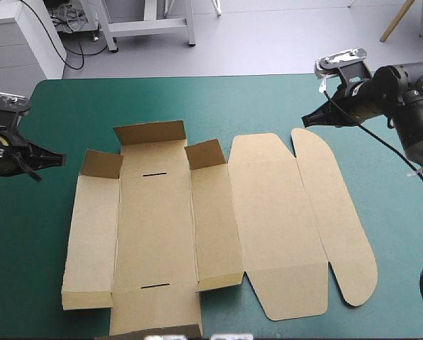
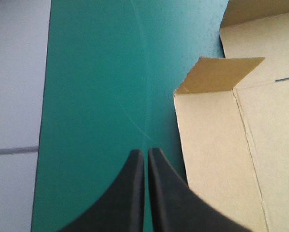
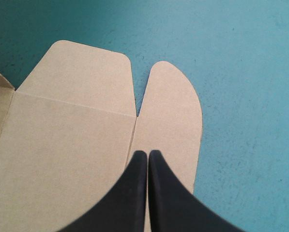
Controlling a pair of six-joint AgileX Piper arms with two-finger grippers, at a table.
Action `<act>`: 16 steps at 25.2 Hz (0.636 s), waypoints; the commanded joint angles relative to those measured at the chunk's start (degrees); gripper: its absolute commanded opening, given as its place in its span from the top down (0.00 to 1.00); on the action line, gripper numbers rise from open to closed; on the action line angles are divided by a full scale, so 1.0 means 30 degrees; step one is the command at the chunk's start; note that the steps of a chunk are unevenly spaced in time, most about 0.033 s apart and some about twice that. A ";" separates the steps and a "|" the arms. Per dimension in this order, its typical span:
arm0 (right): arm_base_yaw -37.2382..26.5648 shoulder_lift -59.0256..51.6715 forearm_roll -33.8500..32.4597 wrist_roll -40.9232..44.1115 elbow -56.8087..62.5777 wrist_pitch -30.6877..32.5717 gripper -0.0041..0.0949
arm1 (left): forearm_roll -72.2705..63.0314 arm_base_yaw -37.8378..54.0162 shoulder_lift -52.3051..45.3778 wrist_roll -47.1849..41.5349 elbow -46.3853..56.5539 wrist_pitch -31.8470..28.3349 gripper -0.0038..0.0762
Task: Fold the box
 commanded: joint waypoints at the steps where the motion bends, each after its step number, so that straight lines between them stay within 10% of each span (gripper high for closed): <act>1: -0.0215 -0.0862 0.0122 -0.0214 -0.0430 -0.0976 0.97 | -0.2961 0.3138 -0.0433 0.2001 -0.0505 0.0089 0.93; 8: -0.0215 -0.0862 0.0332 -0.0953 -0.0430 -0.1271 0.97 | -1.2922 1.1020 -0.0433 0.5869 -0.0005 0.1333 0.93; 16: -0.0215 -0.0862 0.0332 -0.1782 -0.0430 -0.1434 0.97 | -1.3658 1.2314 -0.0394 0.9630 0.3411 0.1333 0.93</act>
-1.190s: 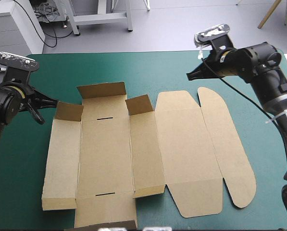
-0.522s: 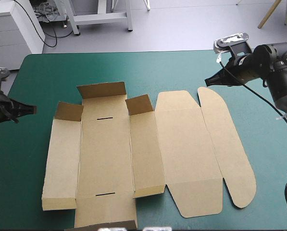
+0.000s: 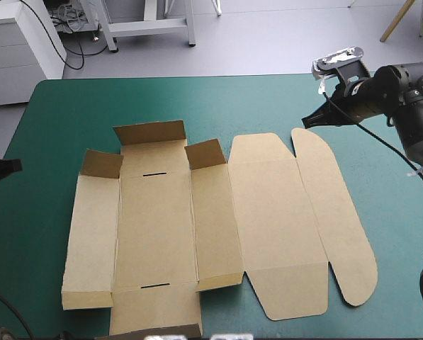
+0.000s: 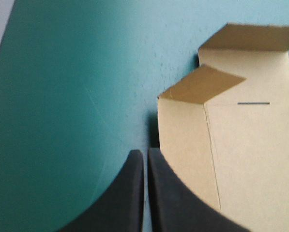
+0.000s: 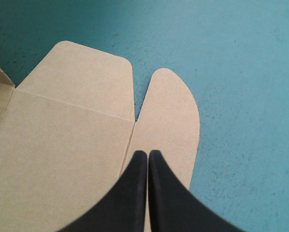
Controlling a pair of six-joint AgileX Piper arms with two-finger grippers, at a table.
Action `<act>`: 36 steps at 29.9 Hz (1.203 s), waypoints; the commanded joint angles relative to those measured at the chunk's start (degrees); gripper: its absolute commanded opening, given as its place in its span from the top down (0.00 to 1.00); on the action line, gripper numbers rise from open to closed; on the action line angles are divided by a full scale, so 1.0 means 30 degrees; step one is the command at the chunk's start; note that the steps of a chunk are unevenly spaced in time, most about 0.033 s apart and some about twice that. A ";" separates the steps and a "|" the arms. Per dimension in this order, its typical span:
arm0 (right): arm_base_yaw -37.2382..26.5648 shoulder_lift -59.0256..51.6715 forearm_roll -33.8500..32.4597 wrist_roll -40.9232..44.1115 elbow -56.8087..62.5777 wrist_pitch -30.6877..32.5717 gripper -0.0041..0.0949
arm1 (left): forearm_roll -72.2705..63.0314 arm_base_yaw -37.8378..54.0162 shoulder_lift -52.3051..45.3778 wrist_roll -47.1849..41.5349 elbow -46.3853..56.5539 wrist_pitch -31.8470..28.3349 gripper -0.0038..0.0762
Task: Fold the box
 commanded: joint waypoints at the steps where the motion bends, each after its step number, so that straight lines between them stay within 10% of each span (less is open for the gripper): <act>1: -0.0161 -0.0862 0.0063 -0.0368 -0.0414 -0.1145 0.97 | -0.0674 0.0081 -0.0249 0.0999 0.1626 0.0884 0.93; 13: -0.0161 -0.0862 0.0348 -0.0625 -0.0249 -0.1585 0.97 | 0.0216 0.0081 0.0326 -0.2122 1.0451 -0.5565 0.90; 27: -0.0161 -0.0862 0.0348 -0.0701 -0.0205 -0.1552 0.97 | -0.2510 0.0081 0.0366 0.1368 1.2930 -0.5547 0.20; 36: -0.0161 -0.0862 0.0431 -0.0770 -0.0205 -0.1589 0.97 | -0.1972 0.1091 0.0265 0.0760 1.2930 -0.6009 0.17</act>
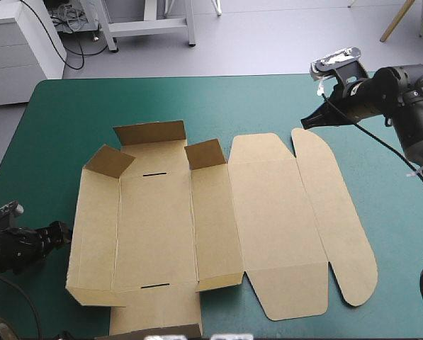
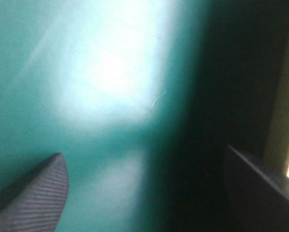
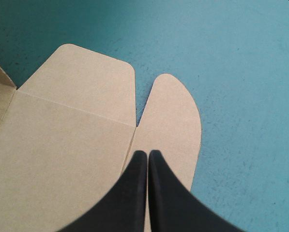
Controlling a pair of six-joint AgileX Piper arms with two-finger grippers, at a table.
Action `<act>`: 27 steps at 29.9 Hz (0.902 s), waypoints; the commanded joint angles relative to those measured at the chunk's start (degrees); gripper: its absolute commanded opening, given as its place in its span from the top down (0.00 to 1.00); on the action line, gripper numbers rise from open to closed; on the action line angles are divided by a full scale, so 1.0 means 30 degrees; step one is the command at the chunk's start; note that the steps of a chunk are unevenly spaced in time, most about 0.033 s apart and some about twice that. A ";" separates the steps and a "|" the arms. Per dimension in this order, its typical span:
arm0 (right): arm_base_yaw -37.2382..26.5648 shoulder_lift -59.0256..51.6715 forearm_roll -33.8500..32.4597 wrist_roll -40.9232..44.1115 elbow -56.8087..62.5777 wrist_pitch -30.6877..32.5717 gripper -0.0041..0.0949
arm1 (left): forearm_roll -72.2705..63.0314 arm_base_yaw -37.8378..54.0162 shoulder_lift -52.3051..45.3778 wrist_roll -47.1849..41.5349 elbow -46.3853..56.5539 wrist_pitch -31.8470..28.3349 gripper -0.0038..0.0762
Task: Fold the box
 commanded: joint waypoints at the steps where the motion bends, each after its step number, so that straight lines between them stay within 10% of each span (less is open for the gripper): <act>1: -0.0146 -0.0862 0.0152 -0.0195 -0.0491 -0.1012 0.97 | -0.0709 0.0711 -0.0489 -0.0197 -0.0368 -0.0161 0.17; 14: -0.0146 -0.0862 0.0202 -0.0270 -0.0491 -0.1307 0.97 | -0.1088 0.0875 -0.1007 -0.0010 -0.2509 -0.0284 0.22; 24: -0.0146 -0.0862 0.0202 -0.0270 -0.0491 -0.1307 0.97 | -0.1088 0.0875 -0.1487 -0.1197 -1.0169 0.5979 0.92; 27: -0.0146 -0.0862 0.0202 -0.0270 -0.0491 -0.1307 0.97 | -0.0969 0.0875 -0.1567 -0.1286 -1.1786 0.6733 0.96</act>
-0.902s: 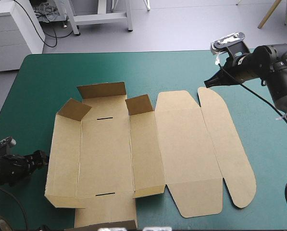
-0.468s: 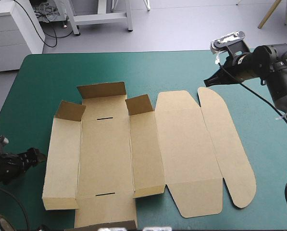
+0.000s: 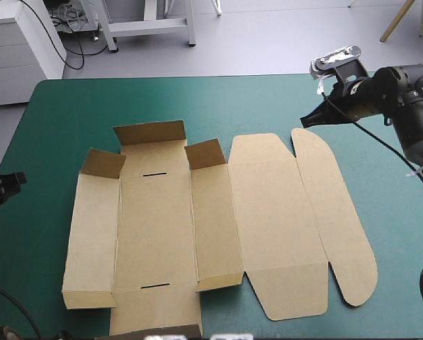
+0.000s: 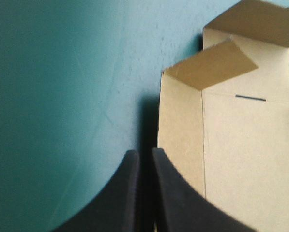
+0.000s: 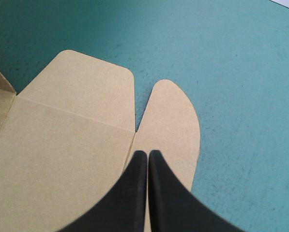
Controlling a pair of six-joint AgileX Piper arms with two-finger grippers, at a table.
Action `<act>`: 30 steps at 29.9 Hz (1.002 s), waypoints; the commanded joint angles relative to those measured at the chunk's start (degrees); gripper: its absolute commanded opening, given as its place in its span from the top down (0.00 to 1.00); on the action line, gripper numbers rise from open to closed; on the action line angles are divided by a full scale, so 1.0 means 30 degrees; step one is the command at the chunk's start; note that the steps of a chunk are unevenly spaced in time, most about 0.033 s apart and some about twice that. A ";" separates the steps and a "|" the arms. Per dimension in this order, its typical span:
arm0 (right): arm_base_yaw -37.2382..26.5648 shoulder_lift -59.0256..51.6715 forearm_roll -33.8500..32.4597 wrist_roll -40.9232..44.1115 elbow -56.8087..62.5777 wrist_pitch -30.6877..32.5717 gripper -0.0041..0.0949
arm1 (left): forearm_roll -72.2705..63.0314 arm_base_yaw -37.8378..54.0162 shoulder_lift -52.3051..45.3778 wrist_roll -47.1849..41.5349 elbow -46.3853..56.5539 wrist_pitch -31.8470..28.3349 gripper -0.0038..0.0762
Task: Fold the box
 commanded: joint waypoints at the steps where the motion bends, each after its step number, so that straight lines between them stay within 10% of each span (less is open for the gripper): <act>1: -0.0146 -0.0862 0.0146 -0.0194 -0.0491 -0.0966 0.97 | -0.0755 0.0012 -0.0548 -0.0329 -0.2062 0.1559 0.96; 9: -0.0146 -0.0862 0.0146 -0.0272 -0.0491 -0.0966 0.97 | -0.0755 0.0012 -0.0548 -0.0933 -0.2798 0.1525 0.78; 17: -0.0146 -0.0862 0.0146 -0.0272 -0.0491 -0.0966 0.97 | -0.0362 0.0012 -0.0548 -0.1517 -0.2798 0.1525 0.10; 30: -0.0146 -0.0862 0.0146 -0.0348 -0.0491 -0.0966 0.97 | 0.0640 0.0012 -0.0507 -0.1398 0.0718 0.1525 0.07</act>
